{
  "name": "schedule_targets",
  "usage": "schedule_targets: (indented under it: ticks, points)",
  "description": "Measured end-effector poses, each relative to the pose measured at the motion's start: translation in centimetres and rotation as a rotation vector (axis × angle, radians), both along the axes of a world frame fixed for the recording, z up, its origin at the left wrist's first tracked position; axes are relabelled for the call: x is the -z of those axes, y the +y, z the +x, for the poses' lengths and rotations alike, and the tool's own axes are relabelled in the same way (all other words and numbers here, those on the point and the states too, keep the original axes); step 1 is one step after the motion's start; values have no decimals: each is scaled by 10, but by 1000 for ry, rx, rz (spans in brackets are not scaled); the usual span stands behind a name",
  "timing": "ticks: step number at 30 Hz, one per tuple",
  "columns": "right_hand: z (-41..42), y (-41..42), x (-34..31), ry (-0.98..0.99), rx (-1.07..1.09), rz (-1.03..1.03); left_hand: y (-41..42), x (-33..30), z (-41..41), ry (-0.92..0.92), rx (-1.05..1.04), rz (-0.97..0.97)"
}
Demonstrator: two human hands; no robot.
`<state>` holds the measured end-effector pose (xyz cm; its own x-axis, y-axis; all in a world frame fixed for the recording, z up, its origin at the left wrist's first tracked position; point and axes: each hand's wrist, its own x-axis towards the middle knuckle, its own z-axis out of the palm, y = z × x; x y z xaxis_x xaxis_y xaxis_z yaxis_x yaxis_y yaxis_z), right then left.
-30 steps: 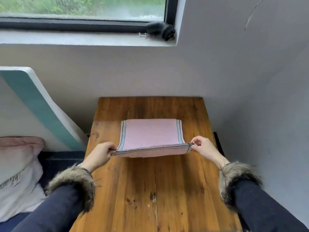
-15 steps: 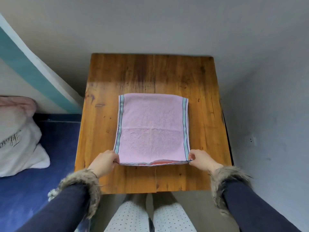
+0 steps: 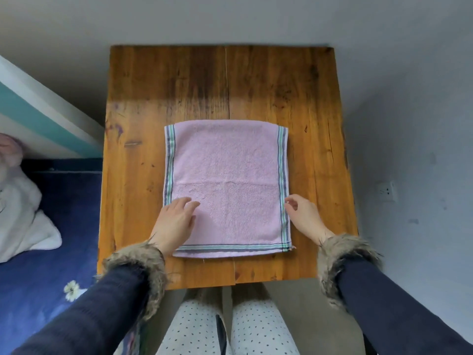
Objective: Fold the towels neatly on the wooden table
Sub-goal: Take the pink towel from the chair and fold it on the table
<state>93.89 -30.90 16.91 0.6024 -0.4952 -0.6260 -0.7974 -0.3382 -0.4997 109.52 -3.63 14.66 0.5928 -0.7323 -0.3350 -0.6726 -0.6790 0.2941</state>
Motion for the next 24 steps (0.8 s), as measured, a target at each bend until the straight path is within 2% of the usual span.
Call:
schedule_targets:
  ticks: [10, 19, 24]
  points:
    - [69, -56, 35, -213, 274, 68, -138, 26, 2, -20, 156, -183]
    - [96, -84, 56, -312, 340, 245, -183, 68, -1, -127, 204, -21]
    - [107, -95, 65, -308, 300, 96, -183, 72, -6, -183, 189, -39]
